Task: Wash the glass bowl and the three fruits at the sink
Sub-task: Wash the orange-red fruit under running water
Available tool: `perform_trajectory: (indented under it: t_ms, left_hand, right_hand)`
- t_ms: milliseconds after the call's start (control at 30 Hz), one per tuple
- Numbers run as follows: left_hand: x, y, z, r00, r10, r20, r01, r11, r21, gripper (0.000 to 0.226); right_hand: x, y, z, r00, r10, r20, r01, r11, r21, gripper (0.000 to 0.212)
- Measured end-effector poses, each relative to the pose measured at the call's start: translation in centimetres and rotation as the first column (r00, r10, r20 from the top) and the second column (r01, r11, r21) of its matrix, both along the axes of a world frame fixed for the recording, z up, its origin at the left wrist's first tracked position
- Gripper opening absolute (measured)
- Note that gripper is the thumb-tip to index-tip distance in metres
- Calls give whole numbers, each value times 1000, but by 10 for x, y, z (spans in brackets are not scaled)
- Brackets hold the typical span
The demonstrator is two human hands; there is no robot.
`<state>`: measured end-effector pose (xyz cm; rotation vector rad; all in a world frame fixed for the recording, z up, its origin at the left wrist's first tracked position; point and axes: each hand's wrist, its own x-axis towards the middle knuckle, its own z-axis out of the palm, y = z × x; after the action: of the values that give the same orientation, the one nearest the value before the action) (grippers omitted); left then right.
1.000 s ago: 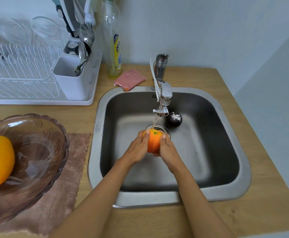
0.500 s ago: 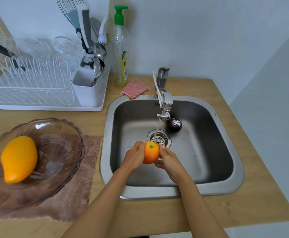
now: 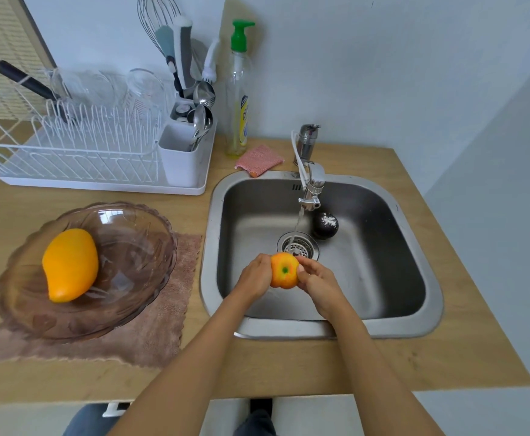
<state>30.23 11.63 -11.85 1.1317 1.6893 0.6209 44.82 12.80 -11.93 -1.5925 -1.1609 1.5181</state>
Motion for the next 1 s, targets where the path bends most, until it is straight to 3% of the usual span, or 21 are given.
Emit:
perform_trajectory:
  t_ms: [300,467,867,933,1000]
  left_hand:
    - [-1,1,-3,998,-13,-55,13,1000,1,41]
    - [2,-4,6,996,56,68,-55,998,-11,49]
    - [-13,-24,25,990,96,100,-108,987,122,32]
    - [-22,-28,34,988,121,95,-135,978,157,34]
    - [-36,-30,47,985,155,80,-168,964,205,35]
  right_hand:
    - [-2,1,0,1000,11,23,-10,999,-41,22]
    - [-2,-2,9,994,-80,70,84,995,-62,28]
    - [-16,-19,32,985,-147,87,143,988,52,35]
    - [-25,-23,40,990,-128,53,124,989,80,26]
    - [-37,-25,51,997,-64,35,59,991,124,31]
